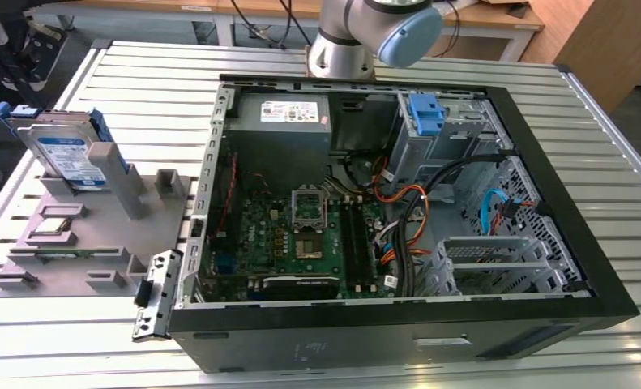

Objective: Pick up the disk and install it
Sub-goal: 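Reach for the disk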

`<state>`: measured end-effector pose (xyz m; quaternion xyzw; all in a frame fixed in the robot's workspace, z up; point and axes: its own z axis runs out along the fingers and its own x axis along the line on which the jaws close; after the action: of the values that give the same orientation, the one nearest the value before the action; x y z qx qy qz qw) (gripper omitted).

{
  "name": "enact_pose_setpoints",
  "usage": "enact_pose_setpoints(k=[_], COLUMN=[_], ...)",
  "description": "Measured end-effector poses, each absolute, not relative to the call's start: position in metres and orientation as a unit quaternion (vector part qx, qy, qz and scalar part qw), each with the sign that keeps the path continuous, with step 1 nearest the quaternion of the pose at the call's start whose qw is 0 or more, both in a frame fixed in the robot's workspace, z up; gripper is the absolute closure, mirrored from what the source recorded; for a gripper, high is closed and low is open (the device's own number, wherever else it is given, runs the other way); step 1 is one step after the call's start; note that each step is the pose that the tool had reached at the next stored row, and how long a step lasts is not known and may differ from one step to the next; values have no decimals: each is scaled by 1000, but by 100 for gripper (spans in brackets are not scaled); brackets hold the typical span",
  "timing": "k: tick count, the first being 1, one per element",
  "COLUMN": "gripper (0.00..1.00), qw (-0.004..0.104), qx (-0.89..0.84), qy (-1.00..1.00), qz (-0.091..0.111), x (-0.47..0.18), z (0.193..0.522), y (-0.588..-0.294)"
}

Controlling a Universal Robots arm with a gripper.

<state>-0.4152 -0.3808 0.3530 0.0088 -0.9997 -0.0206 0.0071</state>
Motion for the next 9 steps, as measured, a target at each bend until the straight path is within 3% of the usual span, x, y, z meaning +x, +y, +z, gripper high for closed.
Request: enact_pose_setpoints(k=[9], gripper=[89], qw=[7], qx=[9], qy=[-1000], qz=[-21], x=[-419], z=[351], y=[-376])
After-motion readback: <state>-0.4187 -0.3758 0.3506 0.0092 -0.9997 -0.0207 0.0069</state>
